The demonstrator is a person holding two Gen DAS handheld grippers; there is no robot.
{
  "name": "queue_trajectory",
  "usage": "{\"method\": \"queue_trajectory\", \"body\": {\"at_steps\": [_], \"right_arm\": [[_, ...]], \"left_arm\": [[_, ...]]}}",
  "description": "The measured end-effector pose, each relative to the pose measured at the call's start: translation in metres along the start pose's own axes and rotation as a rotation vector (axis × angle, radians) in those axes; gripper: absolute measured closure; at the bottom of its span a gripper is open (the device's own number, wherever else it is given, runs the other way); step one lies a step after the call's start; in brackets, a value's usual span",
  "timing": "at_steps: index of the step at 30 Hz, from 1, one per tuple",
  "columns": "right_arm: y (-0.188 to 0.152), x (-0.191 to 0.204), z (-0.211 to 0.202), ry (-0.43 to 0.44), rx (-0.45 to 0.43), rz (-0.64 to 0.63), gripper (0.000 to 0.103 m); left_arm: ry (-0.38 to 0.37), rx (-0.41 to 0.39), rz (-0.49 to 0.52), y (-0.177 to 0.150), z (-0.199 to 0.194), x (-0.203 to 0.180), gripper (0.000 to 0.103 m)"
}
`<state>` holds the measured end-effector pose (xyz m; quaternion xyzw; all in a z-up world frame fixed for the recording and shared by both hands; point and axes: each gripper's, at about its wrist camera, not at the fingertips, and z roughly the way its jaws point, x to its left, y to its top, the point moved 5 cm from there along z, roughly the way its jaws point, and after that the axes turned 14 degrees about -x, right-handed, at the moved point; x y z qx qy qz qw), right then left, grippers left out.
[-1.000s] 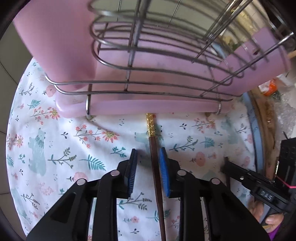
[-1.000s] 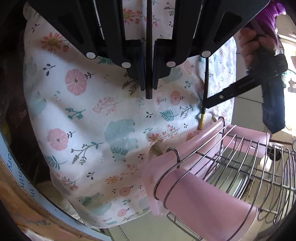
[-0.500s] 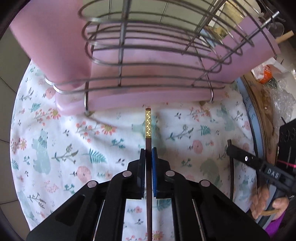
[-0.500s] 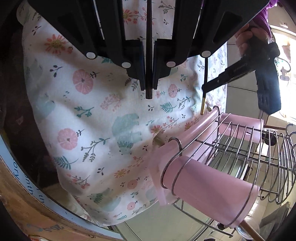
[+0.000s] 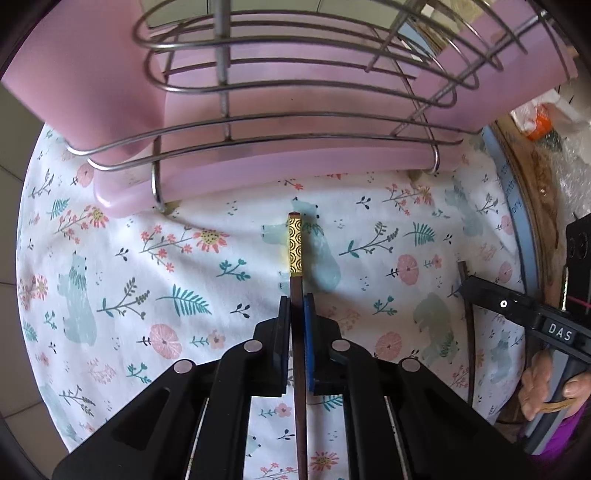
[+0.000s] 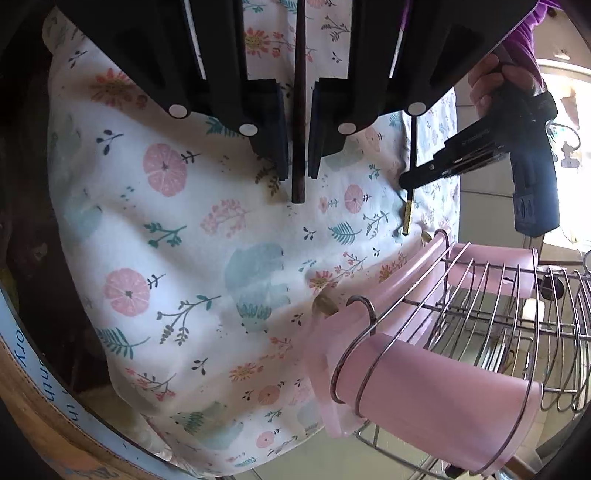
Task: Organize utensils
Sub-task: 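Grasp a gold-patterned chopstick with the left gripper while the right gripper grasps a dark chopstick, then lift both chopsticks with both grippers and lower them into the pink cup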
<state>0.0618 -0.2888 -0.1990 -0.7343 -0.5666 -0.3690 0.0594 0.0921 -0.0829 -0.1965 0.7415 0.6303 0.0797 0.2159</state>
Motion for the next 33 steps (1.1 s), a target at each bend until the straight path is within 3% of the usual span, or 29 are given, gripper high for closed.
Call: {"method": "queue_trajectory", "body": {"at_steps": [11,18,24,33], "right_arm": [[-0.003,0.007,0.000,-0.030,-0.050,-0.086,0.096],[-0.004,0.025,-0.023,0.030,-0.158,-0.129,0.096],[0.001,0.050,-0.053,0.077,-0.270,-0.204,0.096],[0.027,0.094,-0.121,0.125,-0.514,-0.298,0.097]], "left_arm": [[-0.031,-0.021,-0.009,0.005,0.010,-0.001,0.097],[-0.090,-0.108,-0.017,-0.003,-0.026,0.007,0.098],[-0.169,-0.268,-0.027,-0.004,-0.084,0.014,0.098],[-0.206,-0.622,-0.121,0.019,-0.189,0.042,0.098]]}}
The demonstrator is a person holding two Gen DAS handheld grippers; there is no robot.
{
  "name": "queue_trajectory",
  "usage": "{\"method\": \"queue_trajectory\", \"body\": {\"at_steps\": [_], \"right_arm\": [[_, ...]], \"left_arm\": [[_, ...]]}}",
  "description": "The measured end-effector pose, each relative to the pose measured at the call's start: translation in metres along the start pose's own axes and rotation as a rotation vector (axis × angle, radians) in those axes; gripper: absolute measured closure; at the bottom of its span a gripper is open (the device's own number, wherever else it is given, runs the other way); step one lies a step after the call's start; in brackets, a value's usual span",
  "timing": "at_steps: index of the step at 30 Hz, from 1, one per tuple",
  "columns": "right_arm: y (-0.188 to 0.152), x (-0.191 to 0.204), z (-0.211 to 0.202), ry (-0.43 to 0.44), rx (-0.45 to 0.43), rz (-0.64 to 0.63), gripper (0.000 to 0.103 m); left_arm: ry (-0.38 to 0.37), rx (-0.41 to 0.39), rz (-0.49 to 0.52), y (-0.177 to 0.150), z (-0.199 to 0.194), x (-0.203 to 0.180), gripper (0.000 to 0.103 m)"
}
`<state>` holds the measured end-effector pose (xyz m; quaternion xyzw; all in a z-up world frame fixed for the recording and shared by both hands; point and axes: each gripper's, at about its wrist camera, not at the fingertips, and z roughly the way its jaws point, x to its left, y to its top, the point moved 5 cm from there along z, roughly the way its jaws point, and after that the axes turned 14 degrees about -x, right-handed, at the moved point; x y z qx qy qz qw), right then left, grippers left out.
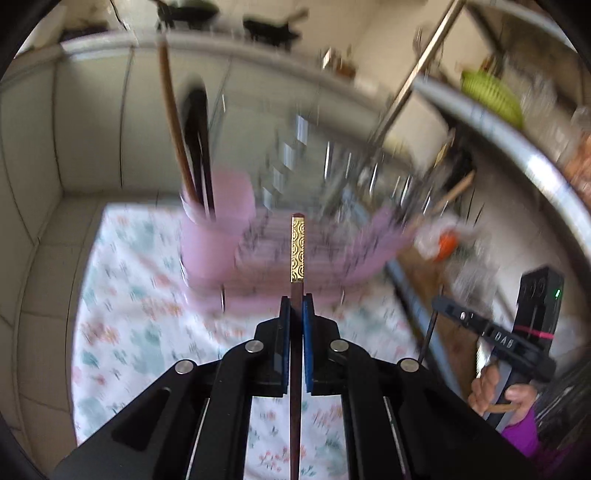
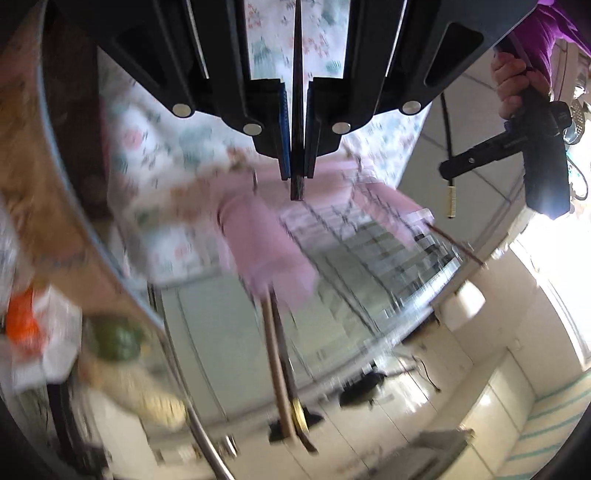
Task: Organize utensils
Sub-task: 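Lift both chopsticks with both grippers and lower them into the pink cup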
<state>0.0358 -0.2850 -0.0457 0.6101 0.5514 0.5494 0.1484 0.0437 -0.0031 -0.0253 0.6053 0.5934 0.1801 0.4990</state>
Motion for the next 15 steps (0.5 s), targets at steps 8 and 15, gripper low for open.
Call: {"method": "queue_trajectory", "body": {"at_steps": [8,15], "right_arm": [[0.077,0.020,-0.042,-0.037,-0.283,-0.062,0.096],[0.127,0.041,-0.056,-0.050,-0.481,-0.118,0.096]], "left_arm": [[0.002,-0.295,-0.004,0.073,-0.050,-0.009,0.098],[0.033,-0.491,-0.017,0.124,-0.072,-0.019,0.098]]}}
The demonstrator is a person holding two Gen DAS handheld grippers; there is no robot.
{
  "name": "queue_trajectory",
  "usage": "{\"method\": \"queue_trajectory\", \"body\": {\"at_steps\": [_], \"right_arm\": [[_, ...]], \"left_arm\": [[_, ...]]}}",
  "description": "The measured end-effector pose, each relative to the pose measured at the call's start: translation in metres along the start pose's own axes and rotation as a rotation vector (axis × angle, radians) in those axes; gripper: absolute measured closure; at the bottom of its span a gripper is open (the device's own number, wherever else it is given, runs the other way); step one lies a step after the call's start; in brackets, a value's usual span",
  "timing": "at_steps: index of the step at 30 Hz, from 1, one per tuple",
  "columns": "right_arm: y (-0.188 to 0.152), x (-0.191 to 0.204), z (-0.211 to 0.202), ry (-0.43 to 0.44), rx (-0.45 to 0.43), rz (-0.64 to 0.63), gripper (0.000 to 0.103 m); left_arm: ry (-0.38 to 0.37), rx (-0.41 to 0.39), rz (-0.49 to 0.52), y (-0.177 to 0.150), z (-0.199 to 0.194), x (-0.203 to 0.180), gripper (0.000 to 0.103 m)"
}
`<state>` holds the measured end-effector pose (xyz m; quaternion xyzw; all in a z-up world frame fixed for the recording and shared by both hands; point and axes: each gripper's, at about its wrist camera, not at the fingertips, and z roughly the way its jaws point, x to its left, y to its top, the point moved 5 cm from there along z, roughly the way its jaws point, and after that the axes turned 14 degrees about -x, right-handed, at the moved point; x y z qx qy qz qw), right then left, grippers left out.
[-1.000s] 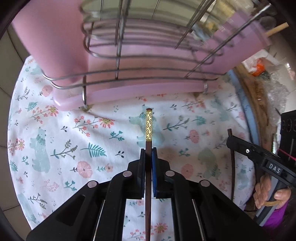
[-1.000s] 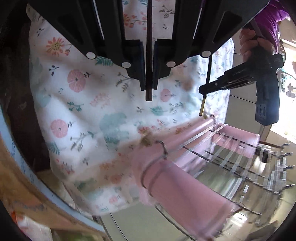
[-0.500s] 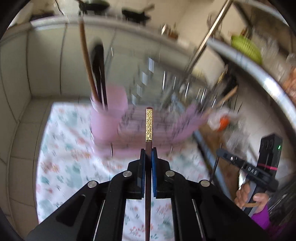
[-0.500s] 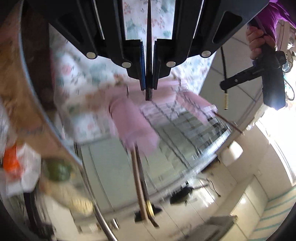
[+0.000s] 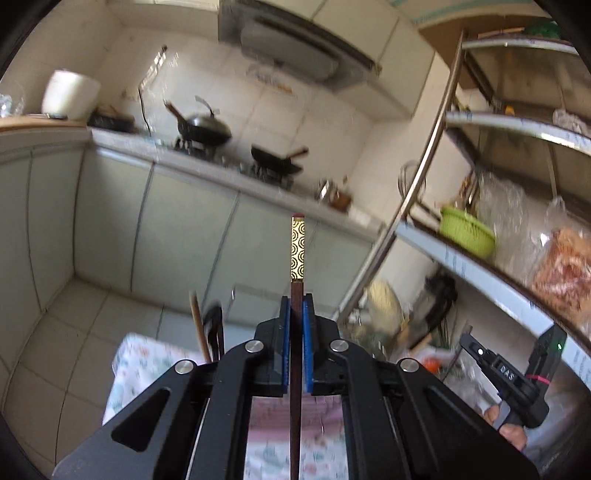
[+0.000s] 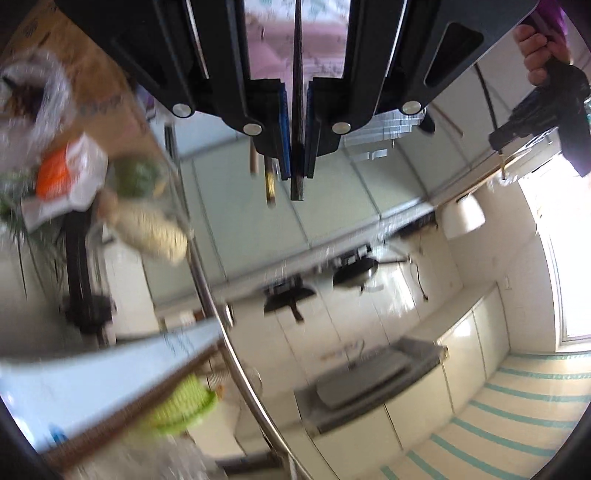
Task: Organize utensils
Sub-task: 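Lift both chopsticks with both grippers and lower them into the pink cup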
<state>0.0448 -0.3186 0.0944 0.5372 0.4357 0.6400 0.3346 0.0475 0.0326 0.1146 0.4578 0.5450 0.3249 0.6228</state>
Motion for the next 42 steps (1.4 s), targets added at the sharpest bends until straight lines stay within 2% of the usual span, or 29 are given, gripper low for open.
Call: {"method": "queue_trajectory", "body": {"at_steps": [4,9,19,26,31,42], "right_arm": [[0.012,0.010,0.010,-0.027,-0.102,-0.071,0.096],[0.012,0.016,0.025,-0.031,-0.164,-0.099,0.096],[-0.010,0.019,0.054,-0.056,-0.183,-0.188,0.096],[-0.028,0.017,0.060,-0.071,-0.184,-0.242,0.096],[-0.040,0.017,0.060,-0.070,-0.165,-0.254,0.096],[-0.071,0.005,0.038,-0.092,-0.111,-0.203,0.096]], "left_arm": [[0.050,-0.102,0.034,0.017,0.004,-0.006,0.098],[0.112,-0.200,0.072,0.026,0.013,-0.006,0.098],[0.190,-0.352,0.154,0.025,0.032,-0.006,0.098],[0.216,-0.388,0.196,0.011,0.050,-0.002,0.098],[0.208,-0.394,0.238,-0.003,0.053,-0.002,0.098],[0.189,-0.369,0.287,-0.047,0.024,0.003,0.098]]}}
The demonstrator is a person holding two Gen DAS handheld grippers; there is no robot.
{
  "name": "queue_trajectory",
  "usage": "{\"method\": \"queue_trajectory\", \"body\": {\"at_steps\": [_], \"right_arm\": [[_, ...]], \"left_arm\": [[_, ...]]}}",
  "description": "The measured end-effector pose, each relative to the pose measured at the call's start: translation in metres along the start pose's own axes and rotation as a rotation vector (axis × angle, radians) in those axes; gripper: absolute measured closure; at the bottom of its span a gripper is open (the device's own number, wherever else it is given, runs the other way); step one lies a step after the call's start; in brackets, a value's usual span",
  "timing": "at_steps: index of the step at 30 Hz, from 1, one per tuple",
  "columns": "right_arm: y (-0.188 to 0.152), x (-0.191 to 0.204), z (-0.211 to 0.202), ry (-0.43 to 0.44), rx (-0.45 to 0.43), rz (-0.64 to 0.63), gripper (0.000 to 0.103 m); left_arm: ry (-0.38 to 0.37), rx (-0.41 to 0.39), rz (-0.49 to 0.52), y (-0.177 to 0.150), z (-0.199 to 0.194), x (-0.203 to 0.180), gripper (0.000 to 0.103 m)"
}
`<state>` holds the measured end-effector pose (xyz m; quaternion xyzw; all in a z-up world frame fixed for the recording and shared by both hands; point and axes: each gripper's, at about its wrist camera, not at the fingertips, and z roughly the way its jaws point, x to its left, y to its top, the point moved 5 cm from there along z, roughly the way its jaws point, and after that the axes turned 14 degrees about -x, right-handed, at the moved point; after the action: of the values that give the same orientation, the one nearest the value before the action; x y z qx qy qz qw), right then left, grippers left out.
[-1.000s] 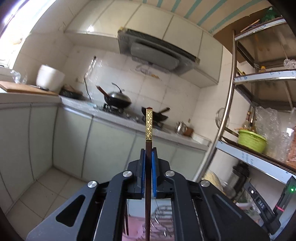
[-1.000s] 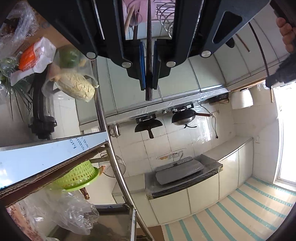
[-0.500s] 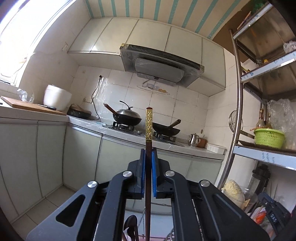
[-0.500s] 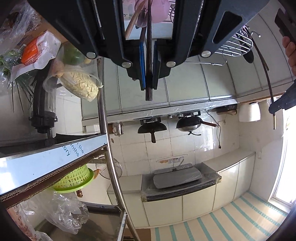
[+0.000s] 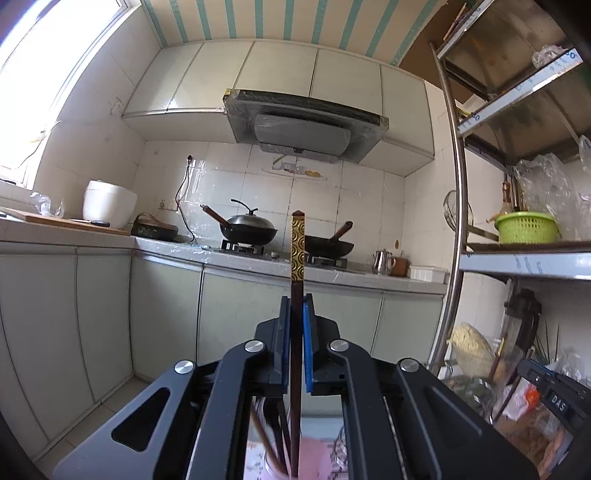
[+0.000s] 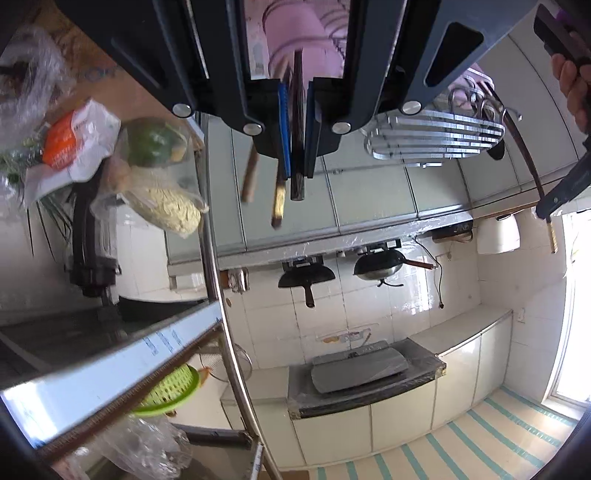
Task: Organize utensils
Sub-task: 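Lift both chopsticks with both grippers and lower them into the pink cup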
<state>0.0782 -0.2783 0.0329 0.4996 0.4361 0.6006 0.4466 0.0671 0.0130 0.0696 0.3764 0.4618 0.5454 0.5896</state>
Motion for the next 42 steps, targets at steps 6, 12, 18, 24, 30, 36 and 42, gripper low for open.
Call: {"method": "queue_trajectory", "body": {"at_steps": [6,12,18,24,30,36,42], "right_arm": [[-0.021,-0.002,-0.002,-0.003,0.069,0.018,0.096],[-0.032,-0.004,0.004,0.001,0.123,0.027,0.096],[-0.040,-0.009,0.010,-0.007,0.153,0.036,0.096],[-0.044,-0.009,0.013,-0.005,0.162,0.031,0.097],[-0.044,-0.007,0.015,0.005,0.174,0.035,0.096],[-0.049,-0.005,0.013,0.022,0.205,0.053,0.094],[-0.055,-0.004,0.011,0.030,0.236,0.062,0.083]], "left_arm": [[-0.010,0.086,-0.012,-0.026,-0.016,0.004,0.098],[-0.004,0.172,-0.047,-0.048,-0.013,0.014,0.098],[0.015,0.213,-0.064,-0.061,-0.008,0.023,0.098],[0.028,0.214,-0.050,-0.063,-0.004,0.026,0.097],[0.031,0.228,-0.046,-0.065,0.008,0.031,0.097],[0.041,0.248,-0.063,-0.066,0.010,0.037,0.097],[0.036,0.275,-0.066,-0.065,0.009,0.035,0.094]]}}
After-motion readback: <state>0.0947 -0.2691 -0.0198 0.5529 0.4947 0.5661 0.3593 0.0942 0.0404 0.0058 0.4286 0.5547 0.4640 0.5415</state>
